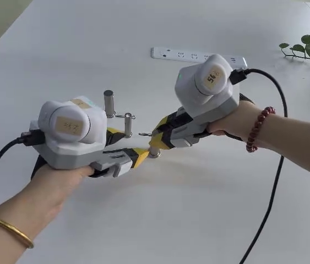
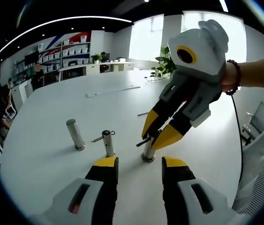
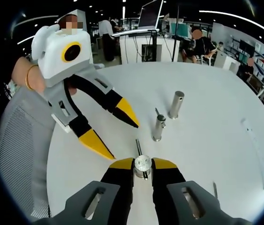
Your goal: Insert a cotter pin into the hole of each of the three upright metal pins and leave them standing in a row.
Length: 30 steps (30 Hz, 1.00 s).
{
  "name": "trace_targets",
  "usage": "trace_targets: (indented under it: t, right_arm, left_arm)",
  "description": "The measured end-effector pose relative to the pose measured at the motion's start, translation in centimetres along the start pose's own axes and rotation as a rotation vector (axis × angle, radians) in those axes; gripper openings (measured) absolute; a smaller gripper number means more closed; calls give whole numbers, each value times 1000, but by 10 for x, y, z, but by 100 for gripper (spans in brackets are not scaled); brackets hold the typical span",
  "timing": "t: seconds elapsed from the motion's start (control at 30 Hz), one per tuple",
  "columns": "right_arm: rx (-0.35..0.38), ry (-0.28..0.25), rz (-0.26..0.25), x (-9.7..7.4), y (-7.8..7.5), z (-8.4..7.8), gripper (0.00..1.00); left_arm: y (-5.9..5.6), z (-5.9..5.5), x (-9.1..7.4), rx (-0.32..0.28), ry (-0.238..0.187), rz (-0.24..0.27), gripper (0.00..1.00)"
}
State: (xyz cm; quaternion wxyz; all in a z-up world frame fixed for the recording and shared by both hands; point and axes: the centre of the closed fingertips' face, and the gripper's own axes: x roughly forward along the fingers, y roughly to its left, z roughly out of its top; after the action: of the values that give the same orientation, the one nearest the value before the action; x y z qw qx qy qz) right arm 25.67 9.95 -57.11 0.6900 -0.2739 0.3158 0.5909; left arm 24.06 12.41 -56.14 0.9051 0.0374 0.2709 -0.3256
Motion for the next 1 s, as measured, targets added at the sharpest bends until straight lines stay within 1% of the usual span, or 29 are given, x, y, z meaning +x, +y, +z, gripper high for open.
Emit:
trace_targets:
  t: [0.1,0.23,0.37,0.43,0.6,0.7,0.87,1.0]
  right_arm:
    - [20,-8,1,0,0,0,9]
    - [32,-12,3,0,1,0,9]
    - [17,-17,6,0,1,1,8]
    - [24,-28,10,0,1,1,8]
    - [17,-26,14,0,1,2,8]
    - [11,-21,12,0,1,2,8]
    - [8,-17,10,0,0,3,8]
    - [7,-6,1,-1,-6,2,8]
  left_arm:
    - [0,1,-3,3,-4,-3,38]
    - [1,3,-8,-24,-11,-16,42]
    - [5,10,-17,-39,-41,-5,48]
    - [6,11,-20,-42,-43,2,50]
    - [9,11,-29,-20,-40,24,57]
    - [9,10,-31,-16,-39,24,59]
    - [10,7,-32,-39,-41,38,58]
    - [10,7,-31,-45,-47,37,58]
